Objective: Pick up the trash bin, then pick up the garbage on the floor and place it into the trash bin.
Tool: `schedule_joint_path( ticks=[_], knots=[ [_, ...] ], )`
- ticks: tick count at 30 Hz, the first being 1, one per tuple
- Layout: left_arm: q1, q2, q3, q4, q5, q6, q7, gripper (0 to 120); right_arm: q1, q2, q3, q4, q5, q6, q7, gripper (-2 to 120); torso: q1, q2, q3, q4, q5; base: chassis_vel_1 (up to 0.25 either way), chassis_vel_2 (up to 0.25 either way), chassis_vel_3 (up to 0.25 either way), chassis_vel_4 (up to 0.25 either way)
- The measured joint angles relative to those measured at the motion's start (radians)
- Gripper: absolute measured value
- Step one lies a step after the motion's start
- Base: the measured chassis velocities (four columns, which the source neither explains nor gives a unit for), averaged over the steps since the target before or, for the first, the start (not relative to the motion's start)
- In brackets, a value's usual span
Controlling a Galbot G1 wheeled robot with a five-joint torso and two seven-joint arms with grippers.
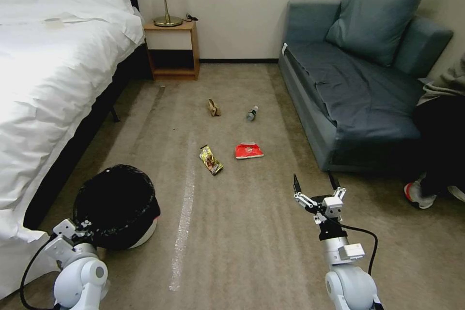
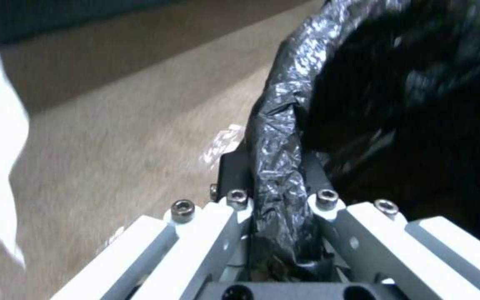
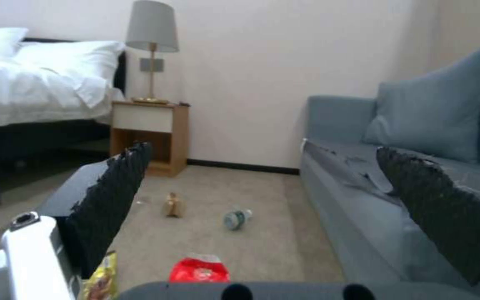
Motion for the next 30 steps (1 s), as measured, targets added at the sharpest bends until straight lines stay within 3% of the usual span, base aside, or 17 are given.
schedule_joint_path(
  ticks=[6, 8, 9, 10, 19, 30],
  knots=[
    [0.031, 0.017, 0.001, -0.074, 0.048, 0.012, 0.041, 4, 0.016, 0.002, -0.018, -0.001, -0.027, -0.001, 0.071, 100, 0.000, 0.000, 0.000, 0.0003, 0.0009, 0.000, 0.000, 0.000, 0.000],
    [0.060, 0.037, 0.003, -0.137, 0.072, 0.028, 0.113, 4, 0.019, 0.001, -0.033, -0.003, -0.034, -0.004, 0.090, 100, 0.000, 0.000, 0.000, 0.0001, 0.0011, 0.000, 0.000, 0.000, 0.000],
    [0.060, 0.037, 0.003, -0.137, 0.072, 0.028, 0.113, 4, 0.019, 0.001, -0.033, -0.003, -0.034, -0.004, 0.090, 100, 0.000, 0.000, 0.000, 0.0001, 0.0011, 0.000, 0.000, 0.000, 0.000],
    [0.066, 0.044, 0.004, -0.155, 0.075, 0.030, 0.151, 4, 0.023, 0.001, -0.042, -0.003, -0.034, -0.006, 0.101, 100, 0.000, 0.000, 0.000, 0.0001, 0.0013, 0.000, 0.000, 0.000, 0.000],
    [0.080, 0.061, 0.010, -0.190, 0.090, 0.039, 0.289, 4, 0.033, 0.006, -0.064, -0.009, -0.035, 0.012, 0.135, 100, 0.000, 0.000, 0.000, 0.0002, 0.0012, 0.000, 0.000, 0.000, 0.000],
    [0.066, 0.071, 0.013, -0.188, 0.082, 0.015, 0.356, 4, 0.040, 0.001, -0.035, -0.020, -0.057, 0.042, 0.126, 100, 0.000, 0.000, 0.000, 0.0002, 0.0012, 0.000, 0.000, 0.000, 0.000]
  ],
)
